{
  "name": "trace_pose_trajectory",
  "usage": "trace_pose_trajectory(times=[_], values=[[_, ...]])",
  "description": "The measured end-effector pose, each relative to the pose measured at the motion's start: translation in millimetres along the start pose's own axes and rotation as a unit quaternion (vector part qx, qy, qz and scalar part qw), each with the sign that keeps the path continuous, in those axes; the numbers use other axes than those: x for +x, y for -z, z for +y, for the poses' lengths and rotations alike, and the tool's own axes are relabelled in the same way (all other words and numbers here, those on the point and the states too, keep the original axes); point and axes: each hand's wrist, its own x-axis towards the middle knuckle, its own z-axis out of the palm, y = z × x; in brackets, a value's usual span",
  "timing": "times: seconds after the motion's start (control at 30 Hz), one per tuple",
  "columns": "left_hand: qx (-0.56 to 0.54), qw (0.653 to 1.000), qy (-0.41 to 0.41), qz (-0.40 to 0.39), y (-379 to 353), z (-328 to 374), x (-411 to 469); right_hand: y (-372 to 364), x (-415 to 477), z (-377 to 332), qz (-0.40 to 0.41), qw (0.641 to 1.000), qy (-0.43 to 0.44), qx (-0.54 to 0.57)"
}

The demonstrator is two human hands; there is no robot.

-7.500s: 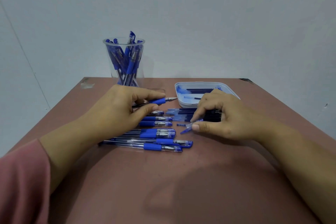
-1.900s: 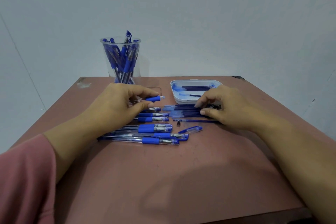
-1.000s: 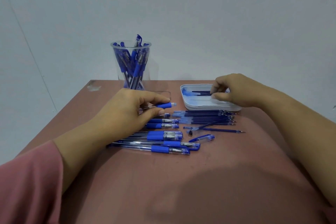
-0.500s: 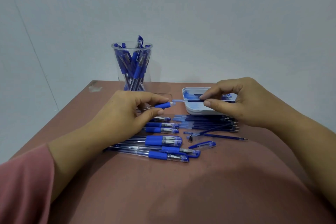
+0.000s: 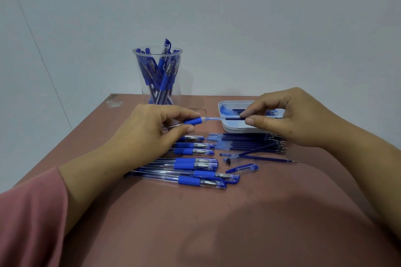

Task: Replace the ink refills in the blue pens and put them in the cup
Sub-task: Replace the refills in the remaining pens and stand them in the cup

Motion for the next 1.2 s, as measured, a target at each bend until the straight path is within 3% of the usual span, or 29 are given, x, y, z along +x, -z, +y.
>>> trace_pose_trajectory(times=[0.23, 0.37, 0.53, 1.2], values=[[-0.014, 0.999, -0.023, -0.042, 0, 7, -2, -5, -6, -18, -0.055, 0.998, 0.002, -0.039], [0.000, 0.999, -0.024, -0.028, 0, 6, -2, -4, -5, -14, -0.028, 0.999, 0.013, -0.023], [0.010, 0.999, -0.032, -0.037, -1, 8, -2, -8, -8, -22, -0.047, 0.994, 0.030, -0.090], [0.015, 0.999, -0.034, -0.033, -2, 9, -2, -4, -7, -11, -0.058, 0.997, 0.031, -0.035]])
